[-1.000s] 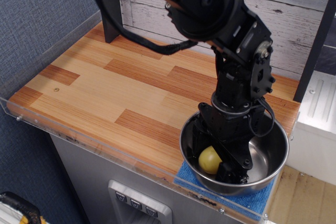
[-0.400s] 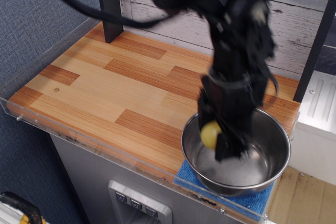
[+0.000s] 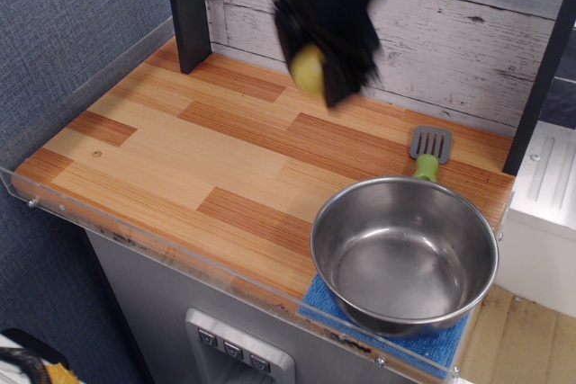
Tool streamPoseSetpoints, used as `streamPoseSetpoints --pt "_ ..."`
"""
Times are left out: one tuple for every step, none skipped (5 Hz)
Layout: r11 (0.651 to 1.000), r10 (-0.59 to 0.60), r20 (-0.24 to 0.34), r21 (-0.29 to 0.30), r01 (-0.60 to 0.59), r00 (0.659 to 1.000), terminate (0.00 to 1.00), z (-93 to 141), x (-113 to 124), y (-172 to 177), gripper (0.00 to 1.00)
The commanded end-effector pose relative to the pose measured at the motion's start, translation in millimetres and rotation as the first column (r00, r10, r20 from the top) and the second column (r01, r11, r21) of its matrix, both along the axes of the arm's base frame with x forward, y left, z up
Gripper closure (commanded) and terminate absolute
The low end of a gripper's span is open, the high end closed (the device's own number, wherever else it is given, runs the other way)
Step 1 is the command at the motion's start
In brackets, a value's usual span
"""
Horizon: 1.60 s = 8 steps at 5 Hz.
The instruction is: Move the potato to the top left corner of the table.
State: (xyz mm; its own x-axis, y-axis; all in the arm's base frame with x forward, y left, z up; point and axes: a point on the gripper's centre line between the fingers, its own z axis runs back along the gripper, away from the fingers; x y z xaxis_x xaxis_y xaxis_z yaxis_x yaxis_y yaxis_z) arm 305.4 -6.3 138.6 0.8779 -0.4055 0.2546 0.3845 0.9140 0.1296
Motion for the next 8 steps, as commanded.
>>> streamPoseSetpoints --pt "0.976 0.216 -0.028 0.043 -0.215 0.976 0.00 -28.4 35.9 77.7 1.00" --pt "0.960 0.279 -0.057 0.047 -0.276 0.959 0.00 -50.2 42.3 98.4 1.00" --pt "0.932 0.357 -0.070 0.089 -0.351 0.931 0.00 -60.6 41.0 116.8 1.00" --pt "0.893 0.450 -0.091 0.081 -0.443 0.889 0.00 -69.3 32.3 144.3 1.00" --pt "0.876 0.482 -0.108 0.064 -0.477 0.870 0.00 -74.4 30.0 159.6 1.00" --pt "0.866 0.501 -0.135 0.065 -0.497 0.855 0.00 -89.8 32.4 171.9 1.00" --pt "0.881 0.470 -0.168 0.033 -0.471 0.867 0.00 -106.9 38.0 170.4 1.00" --pt "0.908 0.417 -0.181 0.047 -0.416 0.891 0.00 -111.4 46.4 157.3 1.00"
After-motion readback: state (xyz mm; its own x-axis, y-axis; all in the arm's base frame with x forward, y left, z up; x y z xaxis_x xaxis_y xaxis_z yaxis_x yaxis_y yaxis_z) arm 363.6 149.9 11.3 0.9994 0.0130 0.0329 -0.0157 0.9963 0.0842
